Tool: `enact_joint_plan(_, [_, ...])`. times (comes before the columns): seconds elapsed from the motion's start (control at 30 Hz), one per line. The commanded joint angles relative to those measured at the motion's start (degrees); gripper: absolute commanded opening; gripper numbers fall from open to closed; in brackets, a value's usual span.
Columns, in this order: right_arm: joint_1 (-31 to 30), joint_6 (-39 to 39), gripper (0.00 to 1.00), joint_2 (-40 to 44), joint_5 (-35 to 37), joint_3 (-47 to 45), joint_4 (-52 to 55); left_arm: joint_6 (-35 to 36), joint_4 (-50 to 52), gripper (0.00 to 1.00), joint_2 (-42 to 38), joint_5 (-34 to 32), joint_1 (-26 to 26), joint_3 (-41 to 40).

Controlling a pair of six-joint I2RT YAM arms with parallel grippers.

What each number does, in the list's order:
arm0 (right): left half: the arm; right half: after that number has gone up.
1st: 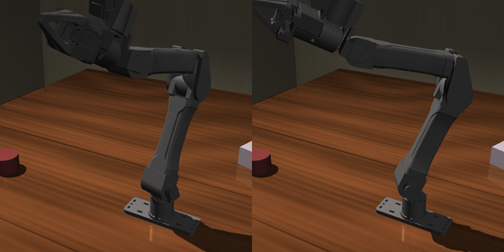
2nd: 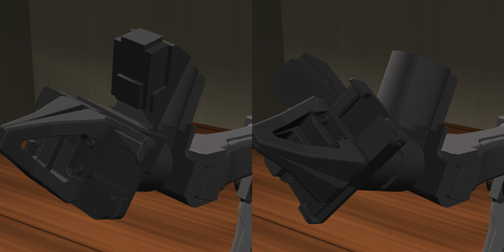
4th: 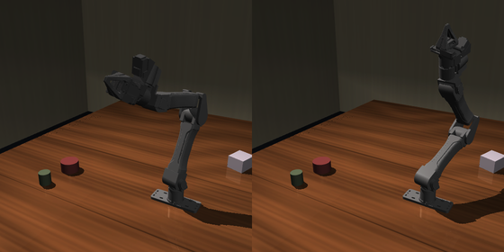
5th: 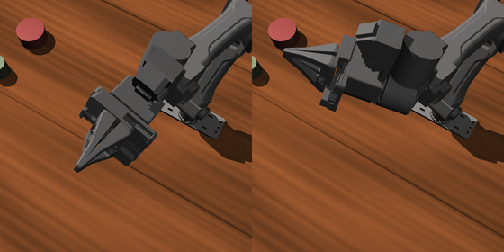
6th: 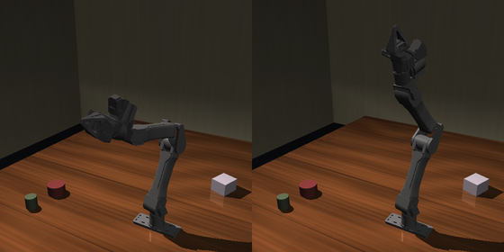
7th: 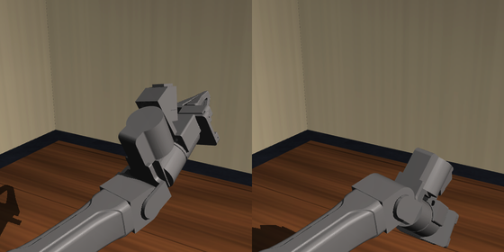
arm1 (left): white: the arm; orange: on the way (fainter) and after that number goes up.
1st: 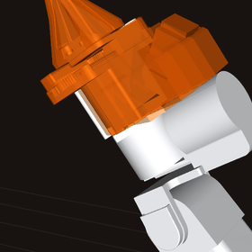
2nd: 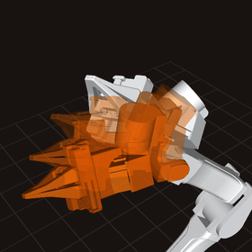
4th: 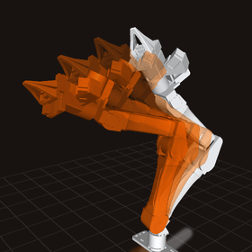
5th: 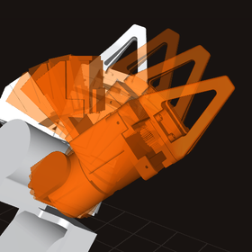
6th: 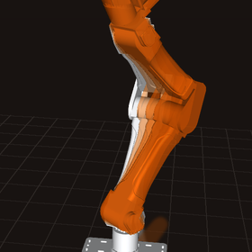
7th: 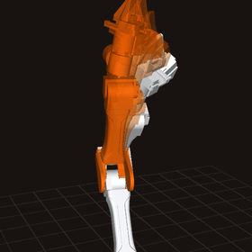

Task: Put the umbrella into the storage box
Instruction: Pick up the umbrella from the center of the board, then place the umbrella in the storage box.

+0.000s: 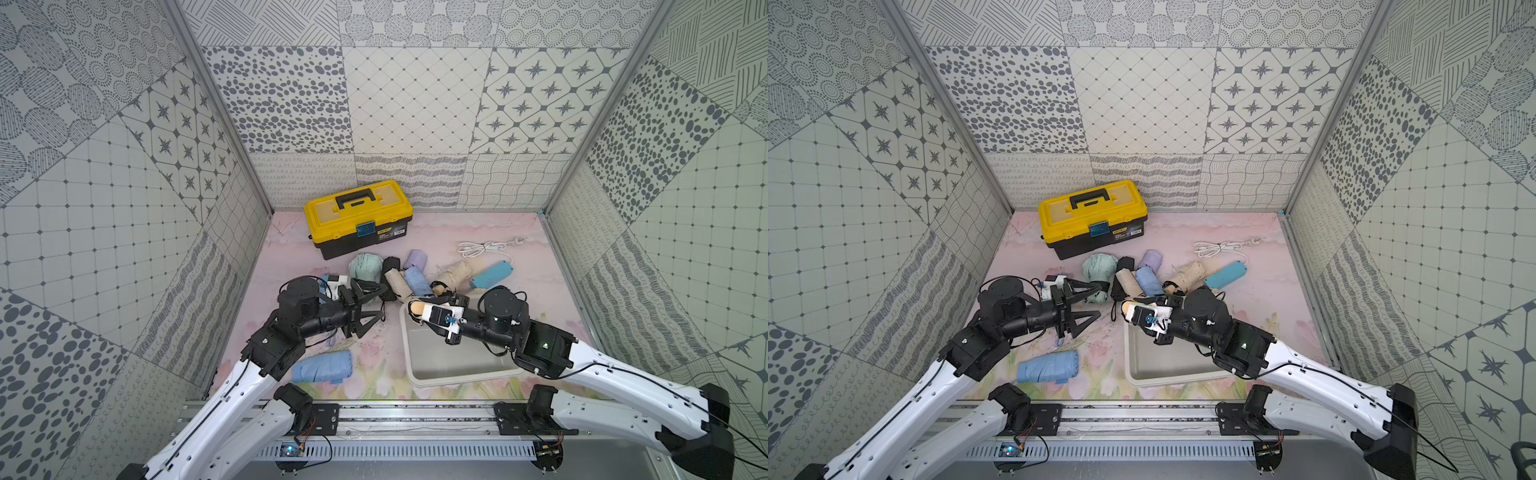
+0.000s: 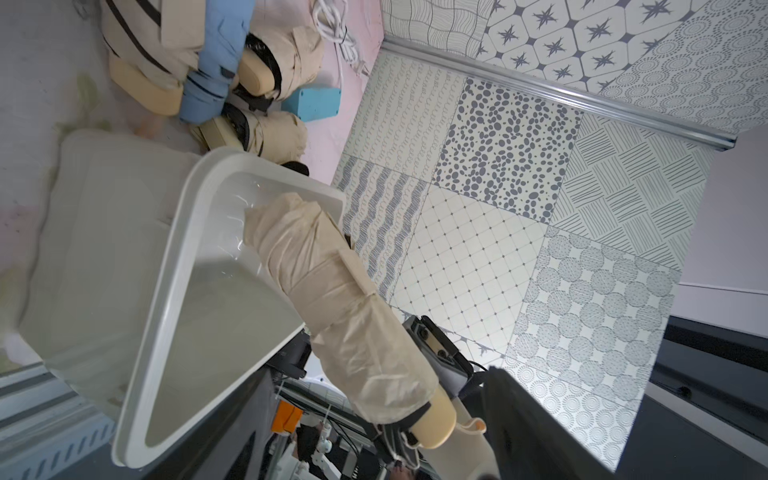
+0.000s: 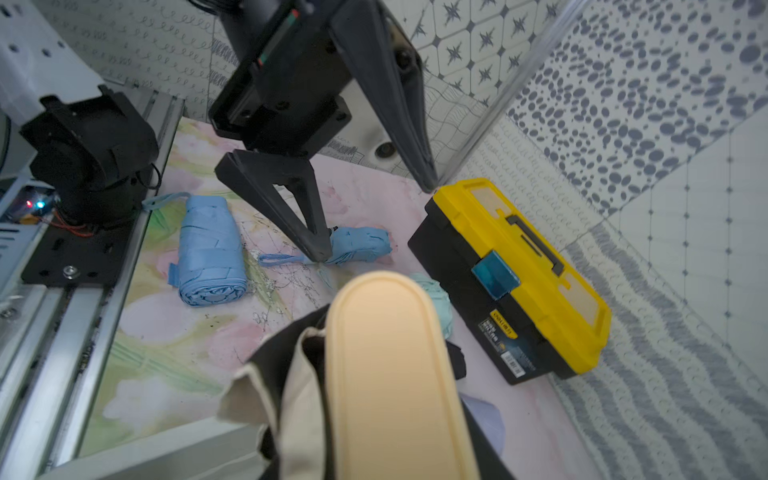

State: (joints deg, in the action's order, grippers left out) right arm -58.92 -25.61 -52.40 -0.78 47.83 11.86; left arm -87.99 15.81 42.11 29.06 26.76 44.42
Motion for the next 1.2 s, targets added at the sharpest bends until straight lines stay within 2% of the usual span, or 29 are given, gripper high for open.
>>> enact_joint_plan(0.0, [-0.41, 23.41, 0.00, 0.98, 11.38, 6.88, 9.16, 27.05, 16.98, 0.78, 0.78, -9.74, -0.06, 3.64])
enact_joint_plan(0.07, [-0.39, 32.76, 0.00, -0.04, 15.25, 11.06, 16.74, 30.44, 16.98, 0.75, 1.13, -8.27, 0.00, 3.08])
enact_joint_plan(0.13, [-0.33, 40.06, 0.00, -1.78, 15.36, 14.59, 23.81, 31.90, 15.48, 0.73, 1.38, -5.73, 0.26, 1.38])
enact_joint_plan(0.27, [-0.17, 52.82, 0.00, -6.85, 14.11, 20.65, 35.01, 29.75, 6.91, 0.72, 2.24, 1.07, 1.14, -3.19])
enact_joint_plan(0.4, [0.90, 59.13, 0.00, -13.99, 8.59, 26.61, 44.37, 32.32, 7.60, 0.70, 6.40, 5.99, 1.95, -3.58])
enact_joint_plan(0.53, [1.35, 62.24, 0.00, -20.46, 2.75, 30.41, 50.16, 34.98, 7.84, 0.69, 10.19, 8.76, 4.34, -3.33])
enact_joint_plan(0.7, [1.43, 65.84, 0.00, -24.18, -0.76, 29.43, 51.78, 33.78, 1.88, 0.63, 14.41, 11.94, 6.30, -4.70])
enact_joint_plan(0.9, [1.18, 70.02, 0.00, -26.84, -2.46, 26.18, 48.06, 36.83, 3.42, 0.60, 21.62, 13.13, 6.62, -1.95])
enact_joint_plan(1.0, [0.67, 71.64, 0.00, -27.61, -1.68, 24.32, 45.61, 36.33, 0.94, 0.59, 22.99, 13.78, 6.76, -2.34])
enact_joint_plan(1.17, [-0.92, 73.40, 0.00, -28.38, 0.87, 20.83, 41.83, 33.40, -4.35, 0.48, 24.09, 14.10, 7.06, -4.32])
